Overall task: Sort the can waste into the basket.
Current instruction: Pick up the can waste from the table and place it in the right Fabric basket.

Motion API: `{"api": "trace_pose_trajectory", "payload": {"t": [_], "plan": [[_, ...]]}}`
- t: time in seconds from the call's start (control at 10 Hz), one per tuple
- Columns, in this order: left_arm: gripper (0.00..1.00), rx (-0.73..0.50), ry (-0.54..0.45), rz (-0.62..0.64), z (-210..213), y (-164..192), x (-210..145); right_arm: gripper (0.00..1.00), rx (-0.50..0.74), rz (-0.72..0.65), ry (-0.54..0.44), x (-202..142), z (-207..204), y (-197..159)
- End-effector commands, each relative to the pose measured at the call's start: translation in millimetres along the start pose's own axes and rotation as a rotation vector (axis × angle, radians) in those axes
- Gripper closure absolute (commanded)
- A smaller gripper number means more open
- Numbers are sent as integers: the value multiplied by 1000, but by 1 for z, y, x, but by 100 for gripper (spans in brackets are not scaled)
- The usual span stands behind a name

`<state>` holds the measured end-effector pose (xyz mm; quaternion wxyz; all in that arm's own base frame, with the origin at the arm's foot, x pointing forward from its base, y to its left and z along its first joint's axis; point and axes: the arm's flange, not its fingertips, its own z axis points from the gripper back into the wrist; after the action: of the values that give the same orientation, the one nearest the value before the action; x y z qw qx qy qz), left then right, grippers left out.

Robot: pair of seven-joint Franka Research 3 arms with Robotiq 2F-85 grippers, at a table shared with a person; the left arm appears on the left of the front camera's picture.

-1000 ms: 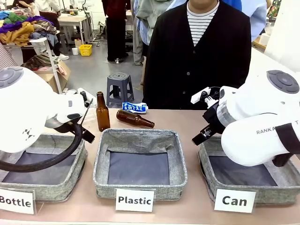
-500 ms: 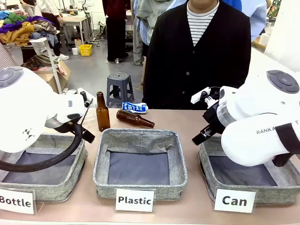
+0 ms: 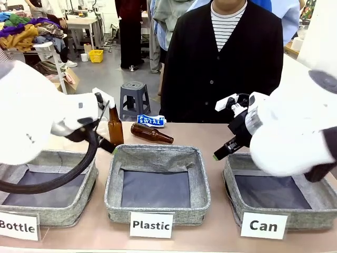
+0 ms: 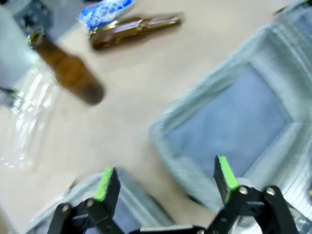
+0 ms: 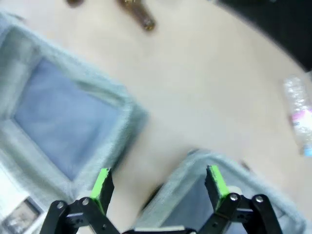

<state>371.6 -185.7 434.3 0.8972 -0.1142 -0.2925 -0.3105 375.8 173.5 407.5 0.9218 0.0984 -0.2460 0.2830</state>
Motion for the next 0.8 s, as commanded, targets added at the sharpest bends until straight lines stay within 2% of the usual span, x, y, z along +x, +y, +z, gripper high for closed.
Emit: {"api": "trace_pose_trajectory", "payload": {"t": [0.0,0.1,0.2,0.3,0.5,0.7], "plan": [[0,-216,-62,-13,78,11,-39,0,301,-118,-49,-12,73,-32],[0,-292,-64,-47,100,15,-55,0,473,-142,-82,-28,98,-48],[0,-362,-87,-45,111,33,-71,0,560,-218,-145,-47,114,-73],[0,-441,-118,-22,122,72,-92,0,667,-302,-227,-71,126,-105],[0,-554,-225,149,125,140,-137,0,725,-466,-370,-122,128,-154],[0,-662,-384,399,113,204,-191,0,764,-637,-492,-173,122,-196]]}}
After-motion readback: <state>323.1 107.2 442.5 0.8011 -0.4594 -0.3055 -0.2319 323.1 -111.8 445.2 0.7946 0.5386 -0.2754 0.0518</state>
